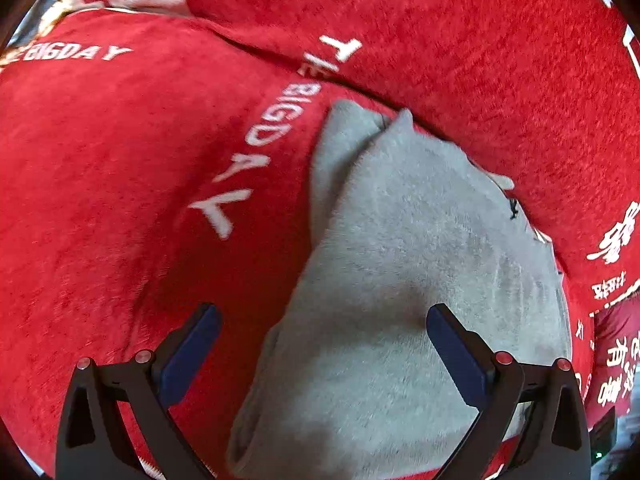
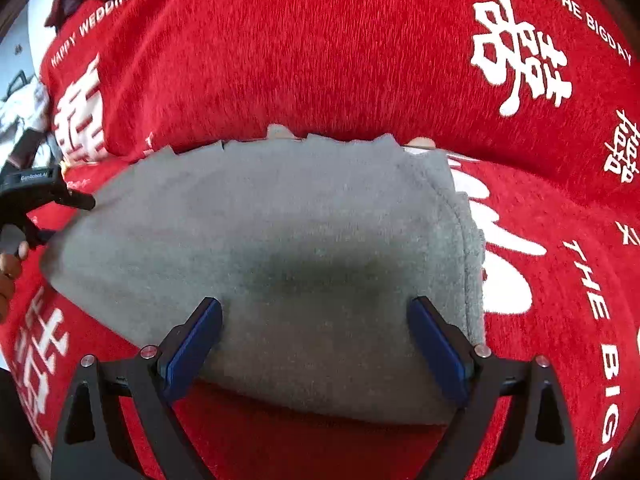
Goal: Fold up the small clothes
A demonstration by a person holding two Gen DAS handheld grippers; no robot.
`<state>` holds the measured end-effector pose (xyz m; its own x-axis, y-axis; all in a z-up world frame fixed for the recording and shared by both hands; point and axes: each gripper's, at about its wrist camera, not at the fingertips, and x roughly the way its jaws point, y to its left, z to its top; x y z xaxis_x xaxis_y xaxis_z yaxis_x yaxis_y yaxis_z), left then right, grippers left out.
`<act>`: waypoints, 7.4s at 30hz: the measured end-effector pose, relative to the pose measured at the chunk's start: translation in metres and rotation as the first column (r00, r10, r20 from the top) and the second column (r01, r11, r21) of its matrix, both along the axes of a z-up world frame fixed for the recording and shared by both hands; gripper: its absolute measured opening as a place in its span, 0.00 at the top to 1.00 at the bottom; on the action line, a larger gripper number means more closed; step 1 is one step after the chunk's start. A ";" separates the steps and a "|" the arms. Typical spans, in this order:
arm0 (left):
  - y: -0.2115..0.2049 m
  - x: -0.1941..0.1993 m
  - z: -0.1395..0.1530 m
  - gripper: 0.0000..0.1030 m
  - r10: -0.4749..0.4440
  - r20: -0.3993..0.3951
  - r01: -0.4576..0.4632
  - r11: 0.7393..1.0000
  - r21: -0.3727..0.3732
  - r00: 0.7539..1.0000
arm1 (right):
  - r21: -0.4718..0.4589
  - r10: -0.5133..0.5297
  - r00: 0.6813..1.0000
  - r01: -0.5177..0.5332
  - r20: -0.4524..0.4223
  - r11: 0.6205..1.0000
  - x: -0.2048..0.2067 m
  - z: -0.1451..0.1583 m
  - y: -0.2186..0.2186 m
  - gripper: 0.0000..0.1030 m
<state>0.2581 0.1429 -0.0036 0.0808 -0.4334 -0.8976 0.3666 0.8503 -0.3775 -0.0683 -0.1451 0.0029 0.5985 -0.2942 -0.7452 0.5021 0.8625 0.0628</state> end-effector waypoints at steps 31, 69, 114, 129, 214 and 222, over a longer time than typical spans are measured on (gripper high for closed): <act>-0.053 -0.033 0.076 0.84 -0.128 0.293 0.133 0.991 0.003 0.947 | 0.021 0.064 0.991 -0.062 -0.120 0.998 0.097 0.037 -0.037 0.00; -0.051 -0.028 0.078 0.85 -0.116 0.232 0.124 0.992 -0.018 0.966 | -0.020 -0.063 0.956 0.060 -0.285 0.998 0.091 0.009 0.005 0.01; -0.299 -0.223 0.117 0.93 -0.585 0.072 0.583 0.811 0.048 0.808 | 0.191 -0.128 0.992 0.127 -0.006 0.973 -0.142 0.045 -0.103 0.00; -0.155 -0.154 0.126 0.02 -0.380 0.386 0.282 0.916 0.287 0.841 | 0.390 -0.031 0.970 -0.068 0.242 0.918 -0.084 0.088 -0.069 0.00; -0.152 -0.165 0.013 0.00 -0.378 0.060 0.379 0.925 -0.008 0.924 | 0.481 -0.132 0.988 0.078 0.080 0.873 0.038 0.001 -0.214 0.91; -0.138 -0.144 0.051 0.00 -0.346 0.181 0.350 0.937 0.013 0.920 | 0.385 -0.104 0.987 0.049 0.122 0.922 0.005 0.061 -0.190 0.14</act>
